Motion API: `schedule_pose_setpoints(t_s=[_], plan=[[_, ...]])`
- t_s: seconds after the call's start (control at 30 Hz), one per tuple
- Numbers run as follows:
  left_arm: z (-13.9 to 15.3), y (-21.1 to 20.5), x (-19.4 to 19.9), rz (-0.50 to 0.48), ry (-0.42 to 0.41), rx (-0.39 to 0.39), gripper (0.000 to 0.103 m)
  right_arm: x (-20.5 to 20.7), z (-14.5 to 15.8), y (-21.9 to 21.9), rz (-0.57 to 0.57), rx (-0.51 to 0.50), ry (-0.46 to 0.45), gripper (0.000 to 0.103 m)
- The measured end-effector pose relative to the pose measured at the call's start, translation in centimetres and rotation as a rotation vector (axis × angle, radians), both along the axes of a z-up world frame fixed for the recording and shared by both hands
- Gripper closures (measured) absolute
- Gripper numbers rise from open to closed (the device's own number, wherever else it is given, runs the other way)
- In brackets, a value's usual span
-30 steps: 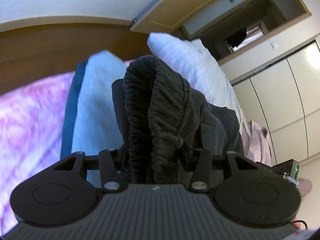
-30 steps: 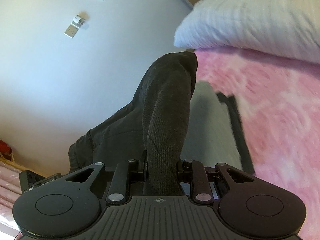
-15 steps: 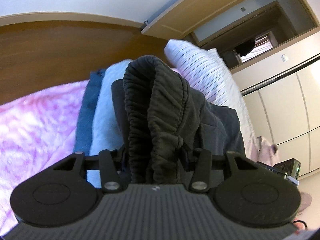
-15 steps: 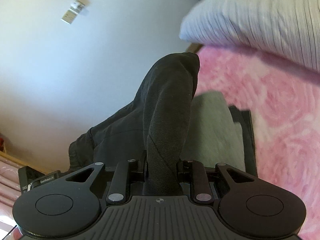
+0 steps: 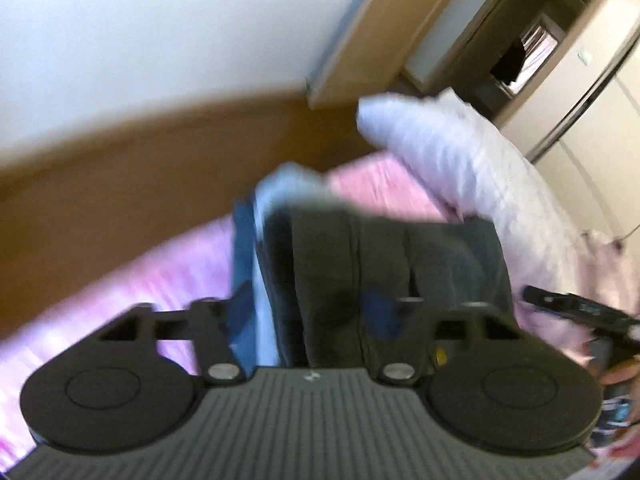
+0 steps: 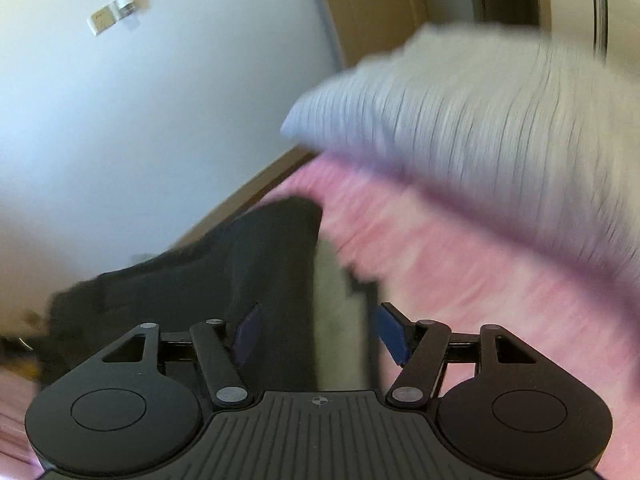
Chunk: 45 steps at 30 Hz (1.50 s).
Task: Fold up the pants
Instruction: 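Carry the folded trousers with both grippers over to the stack of clothes, then lower the trousers onto the light blue clothes and open both grippers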
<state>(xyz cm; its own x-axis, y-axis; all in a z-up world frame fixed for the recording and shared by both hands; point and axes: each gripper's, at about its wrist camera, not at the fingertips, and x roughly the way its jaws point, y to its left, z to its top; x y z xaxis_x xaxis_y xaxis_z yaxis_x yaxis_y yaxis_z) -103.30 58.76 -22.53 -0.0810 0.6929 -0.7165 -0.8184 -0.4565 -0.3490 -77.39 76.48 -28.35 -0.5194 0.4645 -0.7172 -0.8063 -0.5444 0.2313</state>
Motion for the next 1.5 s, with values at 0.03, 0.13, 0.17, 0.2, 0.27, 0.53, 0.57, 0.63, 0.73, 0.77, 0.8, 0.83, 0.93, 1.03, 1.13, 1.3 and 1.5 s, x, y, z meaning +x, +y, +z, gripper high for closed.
schedule_pose_setpoints(t_s=[0.03, 0.13, 0.17, 0.2, 0.27, 0.53, 0.57, 0.63, 0.73, 0.77, 0.8, 0.83, 0.93, 1.03, 1.13, 1.3, 1.5], plan=[[1.4, 0.5, 0.7, -0.002, 0.075, 0.004, 0.068, -0.7, 0.4, 0.3, 0.019, 0.041, -0.018, 0.042], [3.3, 2.4, 2.5, -0.057, 0.182, 0.014, 0.082, -2.9, 1.1, -0.6, 0.109, 0.129, -0.028, 0.060], [3.2, 3.5, 3.3, -0.102, 0.218, -0.002, 0.090, -4.1, 0.9, -0.9, 0.141, 0.153, -0.048, 0.070], [2.6, 4.6, 4.0, -0.131, 0.266, -0.036, 0.092, -5.1, 0.6, -1.1, 0.160, 0.174, -0.071, 0.073], [0.6, 6.7, 4.9, -0.167, 0.355, -0.115, 0.092, -7.5, -0.7, -1.3, 0.189, 0.196, -0.107, 0.075], [-4.7, 9.6, 5.2, -0.182, 0.505, -0.167, 0.090, -10.7, -5.8, -0.7, 0.177, 0.195, -0.247, 0.076], [-5.0, 9.7, 5.3, -0.186, 0.530, -0.171, 0.090, -10.9, -5.9, -0.2, 0.182, 0.191, -0.255, 0.075], [-4.9, 9.7, 5.3, -0.178, 0.526, -0.171, 0.090, -11.0, -5.3, -0.2, 0.186, 0.175, -0.263, 0.075], [-3.2, 8.5, 5.2, -0.161, 0.476, -0.152, 0.090, -9.5, -3.5, -0.7, 0.173, 0.127, -0.229, 0.075], [-2.3, 7.8, 5.5, -0.155, 0.461, -0.146, 0.089, -8.5, -2.8, -1.3, 0.158, 0.113, -0.205, 0.074], [-1.3, 7.0, 5.8, -0.148, 0.437, -0.136, 0.085, -7.5, -2.0, -2.4, 0.149, 0.107, -0.173, 0.074], [-0.4, 6.0, 6.3, -0.132, 0.404, -0.139, 0.082, -6.6, -1.2, -3.6, 0.150, 0.102, -0.151, 0.073], [1.6, 2.1, 7.7, -0.110, 0.312, -0.132, 0.071, -4.0, -0.3, -6.8, 0.151, 0.060, -0.134, 0.070], [1.5, -0.4, 9.7, -0.122, 0.276, -0.165, 0.070, -2.7, -0.3, -9.8, 0.149, 0.035, -0.139, 0.068], [-0.1, -1.0, 10.8, -0.121, 0.289, -0.195, 0.065, -2.8, -1.6, -11.6, 0.160, -0.007, -0.151, 0.068], [-2.2, -0.2, 11.1, -0.132, 0.332, -0.236, 0.055, -5.3, -5.8, -11.7, 0.202, -0.055, -0.263, 0.066], [-0.2, -1.1, 11.1, -0.112, 0.282, -0.239, 0.054, -3.9, -2.6, -11.9, 0.152, -0.071, -0.173, 0.065]])
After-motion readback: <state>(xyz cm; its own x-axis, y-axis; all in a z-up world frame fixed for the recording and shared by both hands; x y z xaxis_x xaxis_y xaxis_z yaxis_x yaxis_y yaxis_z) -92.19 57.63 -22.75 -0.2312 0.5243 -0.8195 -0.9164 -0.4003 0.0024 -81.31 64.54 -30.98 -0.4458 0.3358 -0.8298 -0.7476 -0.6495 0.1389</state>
